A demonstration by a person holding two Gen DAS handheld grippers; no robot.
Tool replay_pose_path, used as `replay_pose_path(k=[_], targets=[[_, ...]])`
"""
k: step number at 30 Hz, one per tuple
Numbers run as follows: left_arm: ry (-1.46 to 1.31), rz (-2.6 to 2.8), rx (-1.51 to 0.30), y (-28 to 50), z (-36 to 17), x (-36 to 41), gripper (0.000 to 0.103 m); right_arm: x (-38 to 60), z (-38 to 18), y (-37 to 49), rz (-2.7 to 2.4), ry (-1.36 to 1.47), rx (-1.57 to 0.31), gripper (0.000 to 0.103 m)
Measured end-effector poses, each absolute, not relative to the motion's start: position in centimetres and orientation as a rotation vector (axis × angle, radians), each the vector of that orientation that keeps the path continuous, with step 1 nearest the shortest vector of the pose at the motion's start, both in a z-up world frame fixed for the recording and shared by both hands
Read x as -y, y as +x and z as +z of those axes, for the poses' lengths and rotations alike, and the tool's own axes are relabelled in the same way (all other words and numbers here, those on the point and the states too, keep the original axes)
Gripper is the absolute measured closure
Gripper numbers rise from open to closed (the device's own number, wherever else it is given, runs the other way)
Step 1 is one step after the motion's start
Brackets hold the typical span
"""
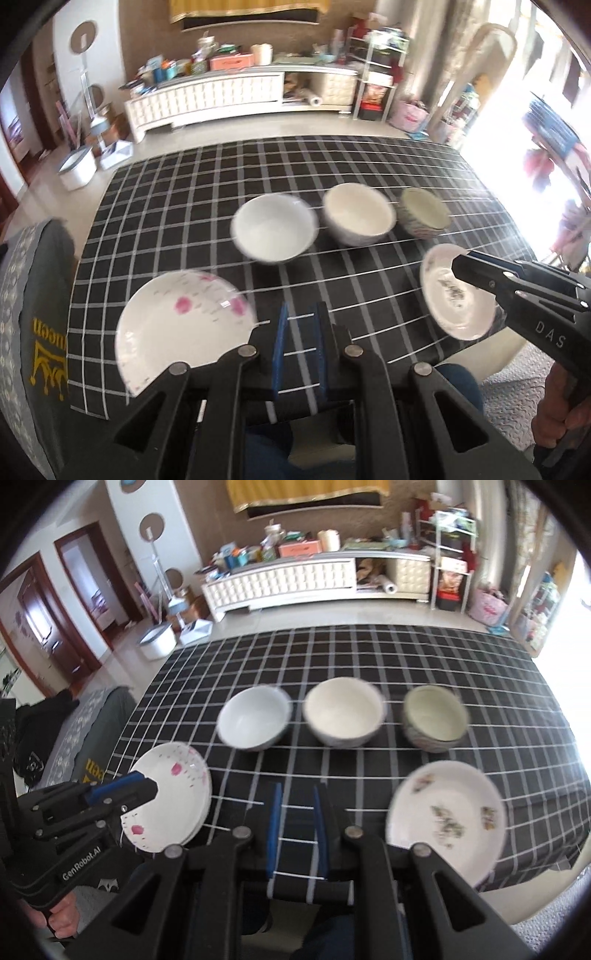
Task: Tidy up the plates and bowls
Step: 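Grasp the rim of the cartoon-print plate with the left gripper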
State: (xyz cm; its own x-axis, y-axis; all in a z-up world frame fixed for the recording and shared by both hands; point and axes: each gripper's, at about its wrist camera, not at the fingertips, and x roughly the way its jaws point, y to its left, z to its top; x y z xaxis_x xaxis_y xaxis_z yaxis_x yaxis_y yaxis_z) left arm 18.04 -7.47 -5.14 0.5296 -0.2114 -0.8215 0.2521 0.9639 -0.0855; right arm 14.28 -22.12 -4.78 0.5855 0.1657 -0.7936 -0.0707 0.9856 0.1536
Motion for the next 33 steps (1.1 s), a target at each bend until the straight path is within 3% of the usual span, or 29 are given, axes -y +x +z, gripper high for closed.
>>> replay_pose_path(k=[9,18,19,22,25,26,28,33], targets=[[0.084,-0.380,-0.958,19.1,-4.6,15.4,0.090,29.8,-4.8,13.2,0.042,0.153,-0.928,0.082],[0.113,-0.435,-1.032,20.8,-7.6,21.7,0.090,36.4,-8.3,13.4,-0.032,0.205,-0.987,0.080],[0.117,-0.437,-1.038,20.9,-7.9,22.2,0.090,36.9,-8.5,13.2,-0.036,0.210,-0.992,0.074],[0.129,-0.452,-1.062,21.5,-9.3,24.0,0.090,38.6,-10.0,13.2,-0.072,0.213,-1.027,0.044],[0.136,-0.453,-1.079,21.8,-10.7,25.3,0.086,40.0,-11.4,13.3,-0.098,0.219,-1.046,0.042],[0.132,-0.455,-1.091,21.9,-11.2,25.6,0.076,40.4,-12.0,13.4,-0.101,0.222,-1.061,0.042],[0.124,-0.464,-1.118,22.0,-12.5,26.2,0.067,41.3,-13.0,13.6,-0.107,0.222,-1.082,0.042],[0.144,-0.438,-1.170,22.3,-15.3,27.3,0.067,42.7,-15.2,14.0,-0.128,0.223,-1.120,0.042]])
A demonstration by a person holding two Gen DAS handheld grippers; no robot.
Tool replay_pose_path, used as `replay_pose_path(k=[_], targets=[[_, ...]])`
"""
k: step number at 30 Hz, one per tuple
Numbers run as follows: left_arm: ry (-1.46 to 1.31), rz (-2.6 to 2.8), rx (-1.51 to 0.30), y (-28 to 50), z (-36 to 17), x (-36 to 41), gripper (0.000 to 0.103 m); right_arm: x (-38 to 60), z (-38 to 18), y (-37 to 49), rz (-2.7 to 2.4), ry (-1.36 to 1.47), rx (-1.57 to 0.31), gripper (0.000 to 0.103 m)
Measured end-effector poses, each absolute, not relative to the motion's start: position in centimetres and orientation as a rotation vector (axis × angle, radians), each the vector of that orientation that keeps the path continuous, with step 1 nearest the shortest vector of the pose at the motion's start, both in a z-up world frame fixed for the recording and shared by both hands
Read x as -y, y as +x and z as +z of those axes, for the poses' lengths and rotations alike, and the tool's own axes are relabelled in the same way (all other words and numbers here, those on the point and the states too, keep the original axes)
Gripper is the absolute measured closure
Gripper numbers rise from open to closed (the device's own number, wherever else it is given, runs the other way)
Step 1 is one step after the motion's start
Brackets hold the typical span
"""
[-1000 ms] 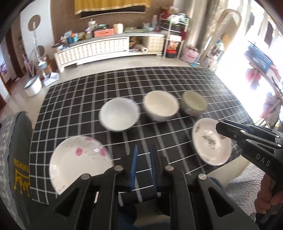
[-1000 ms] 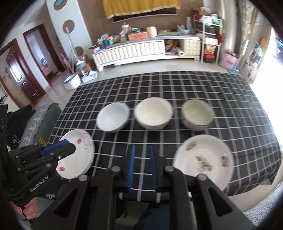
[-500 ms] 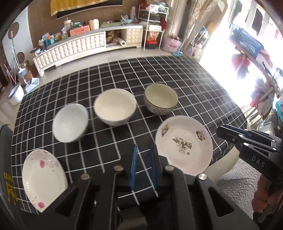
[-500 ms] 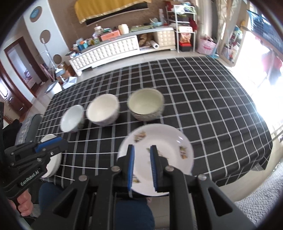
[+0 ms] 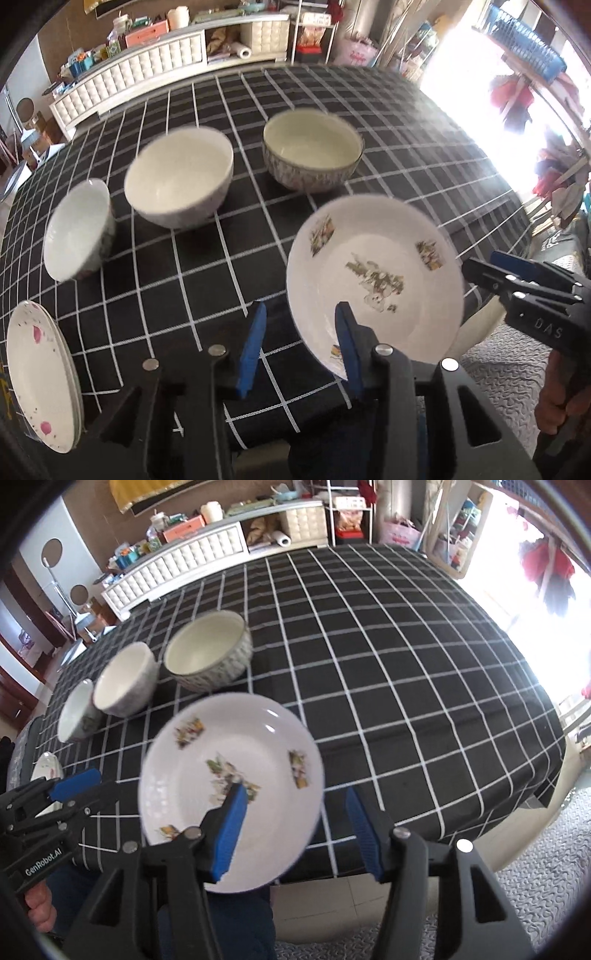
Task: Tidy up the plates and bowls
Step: 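Grasp the rim of the cartoon-print plate with the left gripper, then carry the cartoon-print plate onto the pink-petal plate and lower it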
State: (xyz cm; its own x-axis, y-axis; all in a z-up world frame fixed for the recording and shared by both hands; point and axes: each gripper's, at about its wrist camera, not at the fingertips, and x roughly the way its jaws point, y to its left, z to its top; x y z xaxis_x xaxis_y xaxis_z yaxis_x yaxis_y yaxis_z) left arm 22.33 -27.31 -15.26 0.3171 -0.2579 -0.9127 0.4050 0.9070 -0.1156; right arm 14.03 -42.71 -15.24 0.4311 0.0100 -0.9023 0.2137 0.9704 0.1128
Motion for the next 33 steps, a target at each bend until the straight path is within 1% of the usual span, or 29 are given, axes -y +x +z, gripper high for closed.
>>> replay_pose_path(k=[3,4,5,7,12,14,16,18,20,21,22,24,26,28,33], targets=[[0.130,-0.431,-1.206,22.9,-16.7,27.4,0.067,43.1,-16.1,14.3,-0.138,0.226,-1.129,0.042],[0.128,-0.426,-1.213,23.1,-17.1,27.5,0.069,43.3,-16.4,14.4,-0.140,0.222,-1.132,0.042],[0.129,-0.422,-1.220,23.2,-17.5,27.5,0.076,43.4,-16.7,14.6,-0.146,0.219,-1.135,0.042],[0.143,-0.422,-1.238,23.5,-18.2,27.7,0.087,43.5,-17.1,14.7,-0.143,0.222,-1.132,0.042],[0.139,-0.438,-1.253,23.9,-19.1,28.0,0.087,43.4,-17.7,15.2,-0.112,0.231,-1.132,0.043],[0.144,-0.433,-1.252,24.1,-19.5,28.1,0.088,43.4,-18.0,15.4,-0.111,0.226,-1.136,0.047],[0.138,-0.444,-1.255,24.2,-19.7,28.1,0.088,43.4,-18.1,15.5,-0.115,0.225,-1.138,0.048],[0.138,-0.448,-1.254,24.3,-19.9,28.2,0.088,43.6,-18.2,15.4,-0.122,0.232,-1.136,0.055],[0.139,-0.458,-1.254,24.2,-20.0,28.2,0.091,43.7,-18.4,15.4,-0.121,0.232,-1.139,0.066],[0.141,-0.456,-1.253,24.2,-20.0,28.3,0.091,43.7,-18.5,15.4,-0.120,0.232,-1.141,0.068],[0.143,-0.456,-1.252,24.2,-20.0,28.3,0.091,43.7,-18.6,15.4,-0.121,0.236,-1.142,0.073],[0.146,-0.458,-1.248,24.2,-20.0,28.3,0.091,43.8,-18.8,15.5,-0.125,0.236,-1.154,0.075],[0.154,-0.459,-1.242,24.2,-19.9,28.2,0.091,43.7,-18.9,15.5,-0.110,0.245,-1.158,0.081],[0.153,-0.456,-1.242,24.2,-19.9,28.2,0.091,43.4,-18.8,15.4,-0.116,0.233,-1.161,0.083],[0.156,-0.460,-1.235,24.1,-19.9,28.2,0.091,43.1,-18.5,15.4,-0.143,0.222,-1.176,0.083]])
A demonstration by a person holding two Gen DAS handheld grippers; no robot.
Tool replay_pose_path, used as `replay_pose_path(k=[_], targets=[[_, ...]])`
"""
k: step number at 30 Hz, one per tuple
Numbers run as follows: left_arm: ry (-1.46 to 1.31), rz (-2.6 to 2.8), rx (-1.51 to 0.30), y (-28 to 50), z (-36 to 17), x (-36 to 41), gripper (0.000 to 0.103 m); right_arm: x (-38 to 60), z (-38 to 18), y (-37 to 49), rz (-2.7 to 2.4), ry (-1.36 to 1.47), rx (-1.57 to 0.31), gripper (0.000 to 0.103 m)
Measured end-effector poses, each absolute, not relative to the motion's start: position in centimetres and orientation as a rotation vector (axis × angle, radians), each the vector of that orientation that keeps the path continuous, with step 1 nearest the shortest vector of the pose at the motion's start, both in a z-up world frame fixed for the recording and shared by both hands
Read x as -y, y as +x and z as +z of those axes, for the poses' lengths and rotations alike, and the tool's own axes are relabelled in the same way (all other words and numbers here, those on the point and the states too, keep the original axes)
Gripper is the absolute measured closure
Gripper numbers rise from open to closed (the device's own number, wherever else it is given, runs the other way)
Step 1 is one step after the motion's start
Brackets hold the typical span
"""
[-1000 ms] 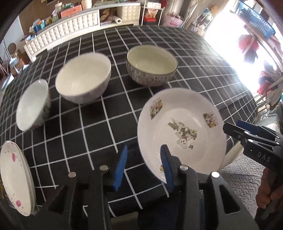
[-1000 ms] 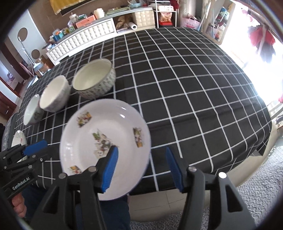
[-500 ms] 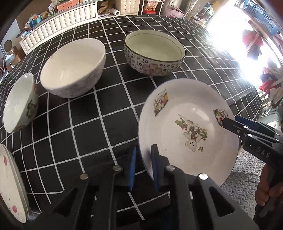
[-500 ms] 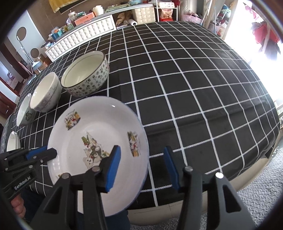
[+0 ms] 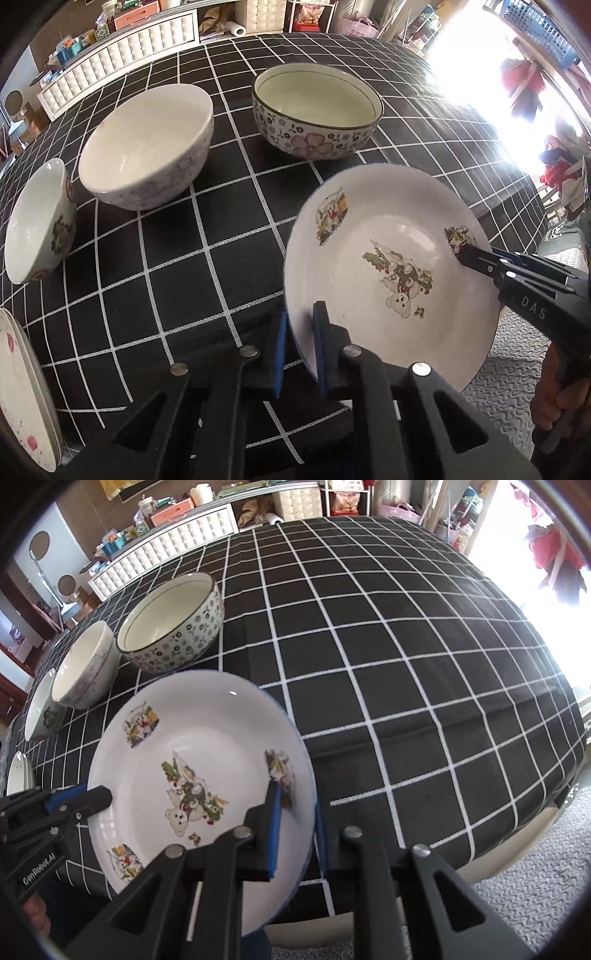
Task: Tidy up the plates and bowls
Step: 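Carry the cartoon-print plate onto the pink-petal plate and lower it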
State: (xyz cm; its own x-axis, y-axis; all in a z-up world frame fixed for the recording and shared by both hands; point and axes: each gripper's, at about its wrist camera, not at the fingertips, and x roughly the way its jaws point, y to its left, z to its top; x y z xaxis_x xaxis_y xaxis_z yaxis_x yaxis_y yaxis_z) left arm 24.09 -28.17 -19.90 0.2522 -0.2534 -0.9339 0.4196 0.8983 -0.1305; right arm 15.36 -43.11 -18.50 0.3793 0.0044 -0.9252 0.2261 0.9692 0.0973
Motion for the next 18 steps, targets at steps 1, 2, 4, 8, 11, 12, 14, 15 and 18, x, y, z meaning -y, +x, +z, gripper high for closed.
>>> replay_pose_path(k=[1,2,4,8,11,12,14,15,18], targets=[[0.161,-0.453,-1.231,24.0,-19.9,28.1,0.091,42.7,-18.5,15.4,-0.144,0.214,-1.174,0.083],[0.161,-0.447,-1.233,24.0,-19.9,27.9,0.091,42.5,-18.3,15.2,-0.145,0.211,-1.167,0.083],[0.157,-0.435,-1.234,23.9,-19.9,27.3,0.091,41.7,-18.1,15.4,-0.136,0.215,-1.164,0.083],[0.131,-0.418,-1.225,23.7,-19.1,25.2,0.092,40.4,-17.8,15.2,-0.102,0.252,-1.166,0.083],[0.138,-0.396,-1.208,23.2,-18.3,23.7,0.092,39.0,-17.4,15.1,-0.083,0.255,-1.166,0.083],[0.141,-0.387,-1.203,23.0,-18.1,23.2,0.092,38.4,-17.3,15.1,-0.075,0.258,-1.168,0.083],[0.124,-0.365,-1.199,22.7,-17.6,21.6,0.092,37.2,-16.9,15.2,-0.053,0.261,-1.168,0.083],[0.110,-0.355,-1.201,22.6,-17.4,20.7,0.092,36.6,-16.8,15.2,-0.045,0.253,-1.165,0.083],[0.093,-0.319,-1.206,22.3,-17.0,18.6,0.092,34.3,-16.2,15.9,-0.009,0.237,-1.157,0.083]])
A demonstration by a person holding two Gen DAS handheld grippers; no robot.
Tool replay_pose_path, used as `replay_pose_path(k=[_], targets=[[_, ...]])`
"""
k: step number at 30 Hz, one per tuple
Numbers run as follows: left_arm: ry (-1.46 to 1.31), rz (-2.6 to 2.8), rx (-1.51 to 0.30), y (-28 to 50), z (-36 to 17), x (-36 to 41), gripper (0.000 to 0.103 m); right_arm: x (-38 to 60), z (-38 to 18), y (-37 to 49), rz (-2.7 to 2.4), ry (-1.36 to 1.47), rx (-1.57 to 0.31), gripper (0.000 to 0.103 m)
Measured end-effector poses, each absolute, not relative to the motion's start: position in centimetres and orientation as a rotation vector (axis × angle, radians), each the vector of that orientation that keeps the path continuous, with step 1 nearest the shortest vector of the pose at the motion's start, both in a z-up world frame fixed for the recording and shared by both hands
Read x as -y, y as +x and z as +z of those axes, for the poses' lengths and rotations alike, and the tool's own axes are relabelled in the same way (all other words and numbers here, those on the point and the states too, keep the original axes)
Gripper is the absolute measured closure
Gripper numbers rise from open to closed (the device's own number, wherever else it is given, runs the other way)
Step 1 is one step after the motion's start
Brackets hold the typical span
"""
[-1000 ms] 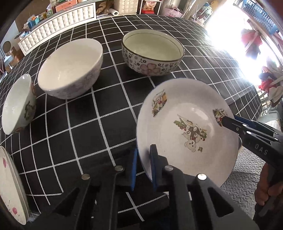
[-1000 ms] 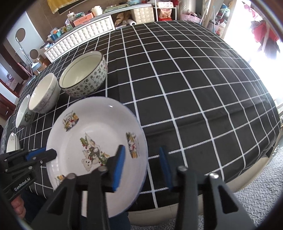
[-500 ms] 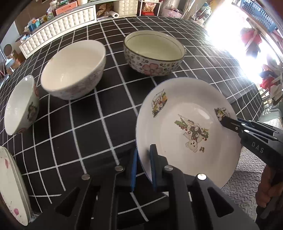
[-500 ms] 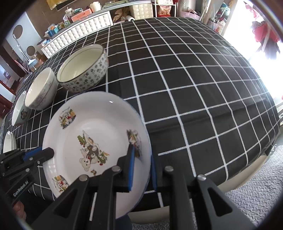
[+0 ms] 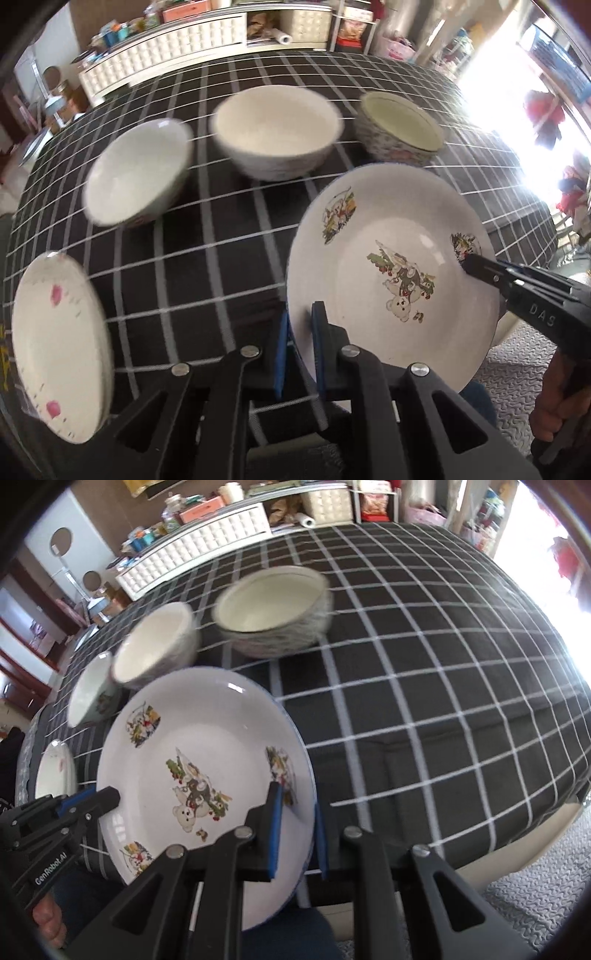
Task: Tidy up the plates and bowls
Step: 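Carry the cartoon-print plate onto the pink-petal plate and lower it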
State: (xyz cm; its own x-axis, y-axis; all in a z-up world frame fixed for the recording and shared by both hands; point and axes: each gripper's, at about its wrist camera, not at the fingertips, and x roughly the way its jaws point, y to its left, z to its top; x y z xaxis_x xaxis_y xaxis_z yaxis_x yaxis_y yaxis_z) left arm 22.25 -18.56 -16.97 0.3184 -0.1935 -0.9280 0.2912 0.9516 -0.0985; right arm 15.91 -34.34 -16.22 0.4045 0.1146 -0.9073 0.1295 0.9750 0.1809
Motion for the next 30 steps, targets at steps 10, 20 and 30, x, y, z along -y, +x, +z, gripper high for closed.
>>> replay_pose_path(k=[10,20,30], targets=[[0.040,-0.188,-1.170,21.6,-14.4,9.6,0.092,25.7,-15.1,17.6,0.131,0.179,-1.147,0.083],[-0.057,-0.092,-1.145,20.1,-13.0,-0.2,0.092,17.4,-13.9,19.4,0.243,0.107,-1.113,0.083],[-0.141,0.017,-1.149,18.5,-13.0,-8.3,0.092,9.8,-14.5,20.3,0.343,0.030,-1.137,0.083]])
